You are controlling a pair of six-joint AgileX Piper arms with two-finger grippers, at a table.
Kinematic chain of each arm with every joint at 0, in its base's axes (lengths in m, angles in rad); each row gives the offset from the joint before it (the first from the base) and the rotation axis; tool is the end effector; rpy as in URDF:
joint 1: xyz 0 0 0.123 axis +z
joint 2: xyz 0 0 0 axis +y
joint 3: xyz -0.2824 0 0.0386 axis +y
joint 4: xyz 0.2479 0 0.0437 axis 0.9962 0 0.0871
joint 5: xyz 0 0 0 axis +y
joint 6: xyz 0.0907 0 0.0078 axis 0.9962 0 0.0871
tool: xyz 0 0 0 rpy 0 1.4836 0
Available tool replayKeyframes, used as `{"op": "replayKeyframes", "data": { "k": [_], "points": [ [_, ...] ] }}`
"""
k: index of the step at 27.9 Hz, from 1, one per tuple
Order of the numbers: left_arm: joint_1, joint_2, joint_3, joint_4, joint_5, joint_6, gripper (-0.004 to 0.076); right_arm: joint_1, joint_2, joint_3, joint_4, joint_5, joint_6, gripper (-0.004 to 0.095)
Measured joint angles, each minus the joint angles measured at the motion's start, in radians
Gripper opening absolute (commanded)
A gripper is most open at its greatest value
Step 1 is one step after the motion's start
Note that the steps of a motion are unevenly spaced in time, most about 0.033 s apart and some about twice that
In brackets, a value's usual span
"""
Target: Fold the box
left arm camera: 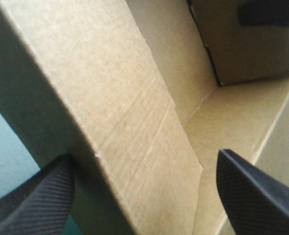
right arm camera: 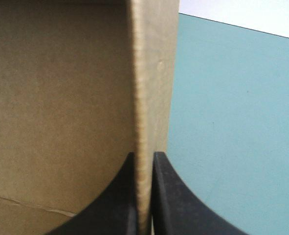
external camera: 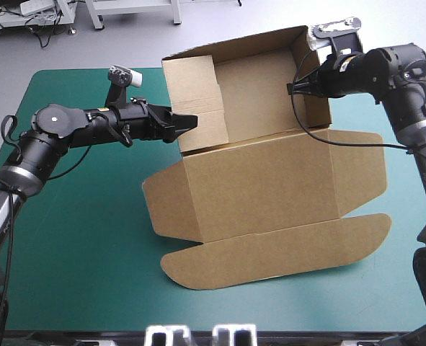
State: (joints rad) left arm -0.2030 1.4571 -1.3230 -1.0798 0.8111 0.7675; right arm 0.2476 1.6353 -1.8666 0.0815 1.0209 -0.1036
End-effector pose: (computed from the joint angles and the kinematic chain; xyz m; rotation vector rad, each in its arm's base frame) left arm 0.3006 -0.1214 0.3841 0.4927 2.0189 -0.9296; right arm 0.3449 0.0937 0.4430 -0.3860 2.2429 0.1773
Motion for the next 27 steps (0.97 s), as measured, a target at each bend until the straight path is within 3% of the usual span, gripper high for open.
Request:
{"op": "replayKeyframes", "data": {
  "k": [7, 15, 18, 19, 20, 27],
  "points": [
    [-0.001, 0.0, 0.0, 0.158, -0.151, -0.187, 0.0438, 0.053, 0.039, 0.0, 0.024, -0.032, 0.047, -0.0019],
    [-0.001, 0.0, 0.0, 0.422, -0.157, -0.384, 0.0274, 0.083, 0.091, 0.001, 0.086, -0.041, 0.04, -0.0019],
    [0.0, 0.0, 0.0, 0.475, -0.149, -0.406, 0.0134, 0.083, 0.111, 0.002, 0.132, -0.042, 0.01, -0.0019],
    [0.001, 0.0, 0.0, 0.493, -0.146, -0.408, 0.0019, 0.083, 0.116, 0.002, 0.138, -0.043, 0.0, -0.0019],
    [0.002, 0.0, 0.0, 0.523, -0.133, -0.411, -0.0008, 0.083, 0.125, 0.002, 0.153, -0.043, -0.013, -0.0019],
    [0.003, 0.001, 0.0, 0.558, -0.093, -0.441, -0.0009, 0.083, 0.146, 0.002, 0.128, 0.027, 0.03, -0.0019]
  ]
}}
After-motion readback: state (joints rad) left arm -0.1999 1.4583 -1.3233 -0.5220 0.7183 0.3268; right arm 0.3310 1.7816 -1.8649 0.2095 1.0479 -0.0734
